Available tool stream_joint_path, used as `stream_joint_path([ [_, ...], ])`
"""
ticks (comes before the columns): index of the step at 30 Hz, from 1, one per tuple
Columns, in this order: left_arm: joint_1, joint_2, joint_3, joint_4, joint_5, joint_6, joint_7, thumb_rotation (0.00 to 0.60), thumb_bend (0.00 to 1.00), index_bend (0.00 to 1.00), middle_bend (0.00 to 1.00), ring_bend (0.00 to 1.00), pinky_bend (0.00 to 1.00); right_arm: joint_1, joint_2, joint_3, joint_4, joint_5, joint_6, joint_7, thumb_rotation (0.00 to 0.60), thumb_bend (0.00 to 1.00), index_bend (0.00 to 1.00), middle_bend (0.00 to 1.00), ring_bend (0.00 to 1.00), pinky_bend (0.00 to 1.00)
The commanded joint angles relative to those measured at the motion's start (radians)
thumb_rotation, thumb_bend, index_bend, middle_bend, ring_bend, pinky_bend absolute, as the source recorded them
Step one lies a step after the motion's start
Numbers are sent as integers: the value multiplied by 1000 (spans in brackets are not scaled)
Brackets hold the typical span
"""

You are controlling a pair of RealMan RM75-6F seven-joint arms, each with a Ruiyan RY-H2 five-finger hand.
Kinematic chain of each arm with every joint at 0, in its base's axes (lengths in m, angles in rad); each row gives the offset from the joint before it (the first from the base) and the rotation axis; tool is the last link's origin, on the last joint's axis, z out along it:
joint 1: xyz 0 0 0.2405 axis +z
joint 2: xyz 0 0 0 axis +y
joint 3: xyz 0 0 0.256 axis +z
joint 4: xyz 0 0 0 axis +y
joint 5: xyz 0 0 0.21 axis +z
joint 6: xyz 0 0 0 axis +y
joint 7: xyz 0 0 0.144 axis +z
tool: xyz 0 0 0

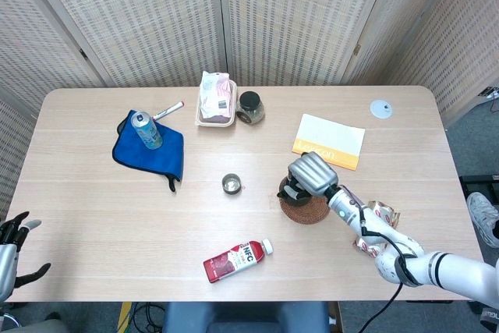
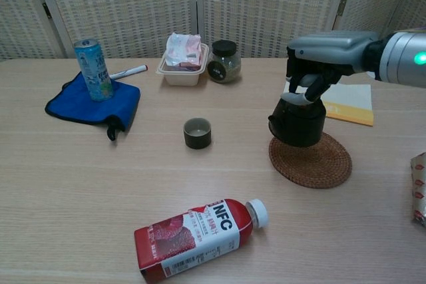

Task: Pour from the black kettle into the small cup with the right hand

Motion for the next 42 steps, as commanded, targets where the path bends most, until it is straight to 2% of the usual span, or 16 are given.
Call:
stream_joint_path([
  [1, 1, 1, 0, -1, 2, 2, 0, 600, 135, 232, 107, 136, 32, 30, -3, 20, -2, 19, -21, -23, 458, 461, 1000, 995, 899, 451],
  [8, 4, 4, 5, -6, 16, 14, -2, 600, 135, 232, 106, 135, 31, 119, -32, 63, 17, 109, -75, -126, 459, 461, 1000, 995, 899, 450],
  [15, 12, 5, 13, -3, 34, 28, -11, 600, 136, 232, 106, 135, 30, 209, -93, 71, 80, 237, -115, -252, 459, 461, 1000, 995, 899, 451],
  [28, 30, 4, 23, -8, 46, 51, -6, 600, 135, 232, 107, 134, 21, 374, -243, 43, 254, 412, -161, -417, 479, 461, 1000, 995, 900, 451],
  [37, 46, -3, 24, -4, 36, 63, -5, 600, 136, 232, 106, 134, 19, 445, -301, 16, 336, 462, -171, -474, 484, 461, 1000, 995, 900, 451],
  [42, 50, -3, 21, -4, 35, 68, -3, 600, 136, 232, 106, 134, 18, 467, -313, 3, 347, 474, -166, -494, 485, 461, 1000, 995, 902, 451],
])
